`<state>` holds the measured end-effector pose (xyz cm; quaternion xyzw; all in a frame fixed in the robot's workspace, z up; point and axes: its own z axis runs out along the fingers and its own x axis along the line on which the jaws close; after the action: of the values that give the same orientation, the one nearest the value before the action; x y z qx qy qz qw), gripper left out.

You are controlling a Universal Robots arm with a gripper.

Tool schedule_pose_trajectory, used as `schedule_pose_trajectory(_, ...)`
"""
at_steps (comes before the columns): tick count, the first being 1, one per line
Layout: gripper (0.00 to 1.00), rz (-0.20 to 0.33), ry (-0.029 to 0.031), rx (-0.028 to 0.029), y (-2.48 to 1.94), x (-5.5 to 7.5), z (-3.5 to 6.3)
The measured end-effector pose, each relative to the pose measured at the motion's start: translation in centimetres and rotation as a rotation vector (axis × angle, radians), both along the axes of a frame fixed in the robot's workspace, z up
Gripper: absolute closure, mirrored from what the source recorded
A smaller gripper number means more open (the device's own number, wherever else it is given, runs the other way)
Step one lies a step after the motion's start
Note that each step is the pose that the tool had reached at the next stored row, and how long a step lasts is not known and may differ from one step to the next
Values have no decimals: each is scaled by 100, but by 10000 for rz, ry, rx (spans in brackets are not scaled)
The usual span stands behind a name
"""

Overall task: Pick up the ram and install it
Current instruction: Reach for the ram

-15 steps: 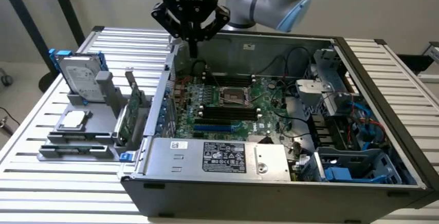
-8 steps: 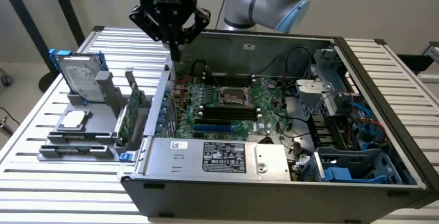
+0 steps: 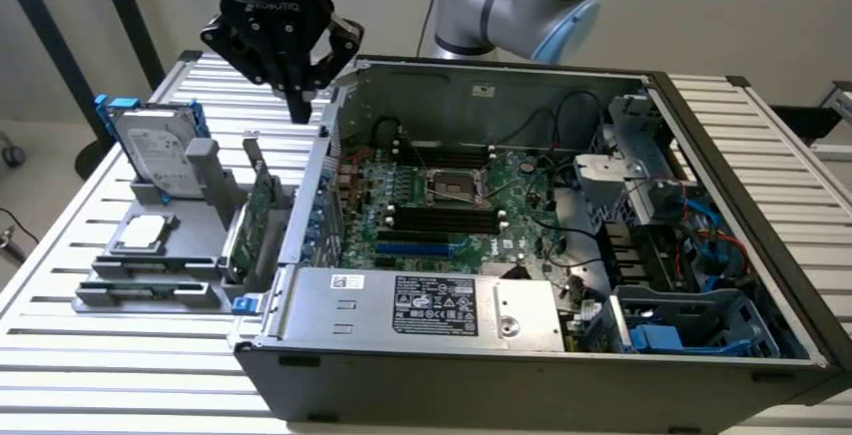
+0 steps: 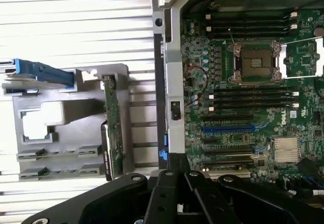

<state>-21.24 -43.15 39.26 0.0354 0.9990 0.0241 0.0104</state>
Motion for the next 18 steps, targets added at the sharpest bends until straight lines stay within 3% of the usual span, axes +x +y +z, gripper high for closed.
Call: schedule_pose_trajectory(18,89,0,1,-1,-124,-810,-4)
